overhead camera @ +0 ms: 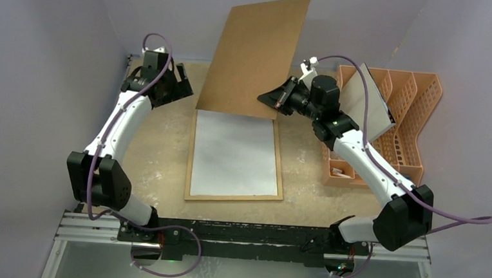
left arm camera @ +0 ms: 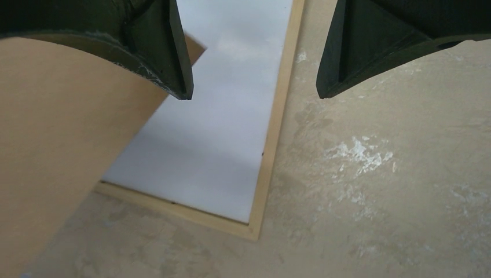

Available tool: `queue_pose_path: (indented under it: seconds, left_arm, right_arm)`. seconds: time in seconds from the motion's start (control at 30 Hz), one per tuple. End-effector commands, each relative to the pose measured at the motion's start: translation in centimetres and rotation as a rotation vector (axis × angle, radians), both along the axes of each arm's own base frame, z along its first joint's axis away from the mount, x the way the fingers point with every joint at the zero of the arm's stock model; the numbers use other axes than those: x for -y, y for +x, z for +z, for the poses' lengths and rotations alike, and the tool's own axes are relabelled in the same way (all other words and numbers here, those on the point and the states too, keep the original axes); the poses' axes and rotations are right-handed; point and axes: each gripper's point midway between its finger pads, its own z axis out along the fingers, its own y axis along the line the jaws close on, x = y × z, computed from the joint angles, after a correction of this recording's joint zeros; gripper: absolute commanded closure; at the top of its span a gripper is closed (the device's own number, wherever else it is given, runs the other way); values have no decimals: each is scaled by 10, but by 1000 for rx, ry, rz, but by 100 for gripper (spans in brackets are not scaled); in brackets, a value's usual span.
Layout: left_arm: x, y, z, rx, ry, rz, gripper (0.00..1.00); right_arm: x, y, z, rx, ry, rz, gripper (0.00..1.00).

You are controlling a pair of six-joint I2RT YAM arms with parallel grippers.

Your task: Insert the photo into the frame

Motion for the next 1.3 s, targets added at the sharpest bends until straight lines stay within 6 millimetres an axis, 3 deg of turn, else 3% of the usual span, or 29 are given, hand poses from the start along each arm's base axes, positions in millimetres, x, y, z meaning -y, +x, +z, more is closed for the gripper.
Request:
queue_pose_path:
  seconds: [0.0,0.13,0.23,0.37,0.47,0.6,0.7,0.83,1.1,1.13,1.17,1.2,1.27]
  left_arm:
    - [12,14,66,147,-118,-23,18]
    - [8,26,114,256,-159,-112,17]
    - [14,25,145,327,-316,-217,17]
    - [47,12,185,416,-541,-419,19]
    - [60,1,209,468,-650,-501,23]
    - [66,-14,242,531,-762,-596,32]
    - [65,-24,264,579,-822,-646,47]
    - [62,-34,279,615,-846,-682,62]
    - [62,-45,285,623,-861,-744,71]
    - [63,-47,286,622,-867,-752,79]
    - [63,-47,287,625,-869,-760,94]
    - [64,-48,288,630,-869,-769,100]
    - [64,-50,290,642,-867,-774,100]
  right_arm:
    - [-24,-32,93,306,166,259,100]
    - [-30,-54,124,368,271,368,100]
    - [-29,-67,137,403,309,409,100]
    - [-27,-83,151,435,341,470,100]
    - [-25,-95,157,450,366,511,100]
    - [-24,-108,156,443,393,574,100]
    - [-24,-110,152,437,389,581,100]
    - [-24,-110,145,439,372,581,100]
    - [-18,-107,138,482,338,582,100]
    - [-18,-107,138,485,335,584,100]
    - [-17,-105,137,487,330,585,100]
    - [-15,-104,136,490,325,587,100]
    - [-9,-97,133,494,298,572,97]
